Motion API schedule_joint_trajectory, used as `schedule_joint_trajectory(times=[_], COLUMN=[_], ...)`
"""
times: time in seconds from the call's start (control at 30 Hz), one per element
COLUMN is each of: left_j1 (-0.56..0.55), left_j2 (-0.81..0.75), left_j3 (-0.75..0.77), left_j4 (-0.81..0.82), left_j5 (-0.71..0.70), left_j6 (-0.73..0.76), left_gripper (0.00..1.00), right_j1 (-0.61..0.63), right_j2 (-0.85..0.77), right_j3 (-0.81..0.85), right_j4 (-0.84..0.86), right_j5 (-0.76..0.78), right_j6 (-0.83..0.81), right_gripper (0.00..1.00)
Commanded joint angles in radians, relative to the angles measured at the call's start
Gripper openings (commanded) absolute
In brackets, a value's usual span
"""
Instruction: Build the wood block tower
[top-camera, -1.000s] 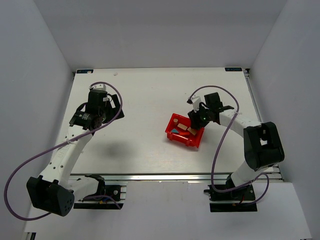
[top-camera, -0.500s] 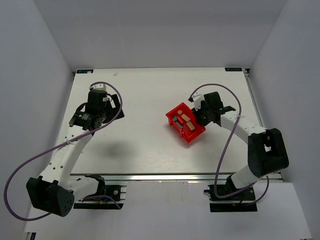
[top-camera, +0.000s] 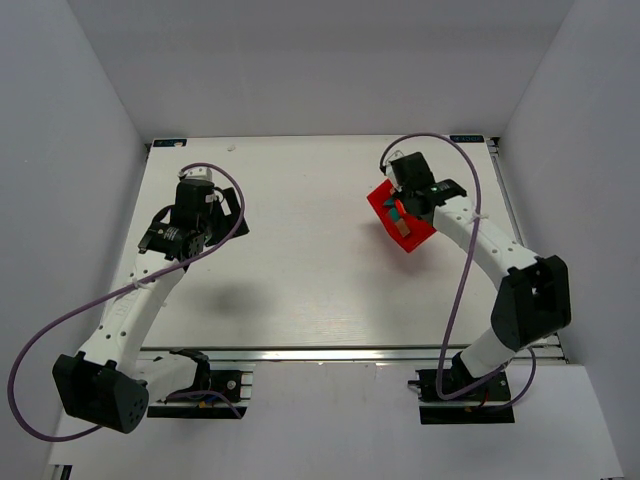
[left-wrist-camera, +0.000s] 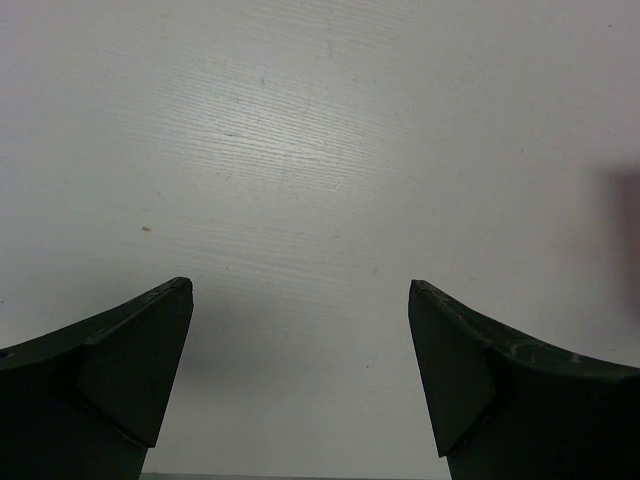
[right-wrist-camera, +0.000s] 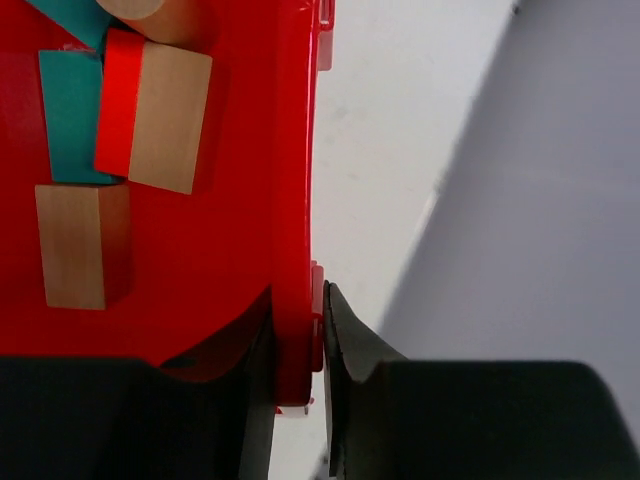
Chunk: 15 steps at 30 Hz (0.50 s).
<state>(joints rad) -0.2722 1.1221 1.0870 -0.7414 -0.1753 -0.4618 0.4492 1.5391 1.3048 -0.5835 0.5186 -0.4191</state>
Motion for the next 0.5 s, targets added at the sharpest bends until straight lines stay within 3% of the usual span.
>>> schedule_joint_trajectory(times=[0.0,0.47], left_j1=[-0.002,-0.005], left_j2=[-0.007,0.022], left_j3=[0.019,0.005], left_j4=[-0.010,-0.009], left_j5=[-0.023,-0.024], left_j6=[-0.009,-0.006], left_gripper=[0.98,0.98], right_j1=[0.020,0.091], right_j2=[0.076,0.266], right_j3=[0.065,0.042], right_j4=[-0.093,0.011], right_j5=[0.314,0.743], right_j6=[-0.081,-0.374], right_gripper=[0.00,0.00])
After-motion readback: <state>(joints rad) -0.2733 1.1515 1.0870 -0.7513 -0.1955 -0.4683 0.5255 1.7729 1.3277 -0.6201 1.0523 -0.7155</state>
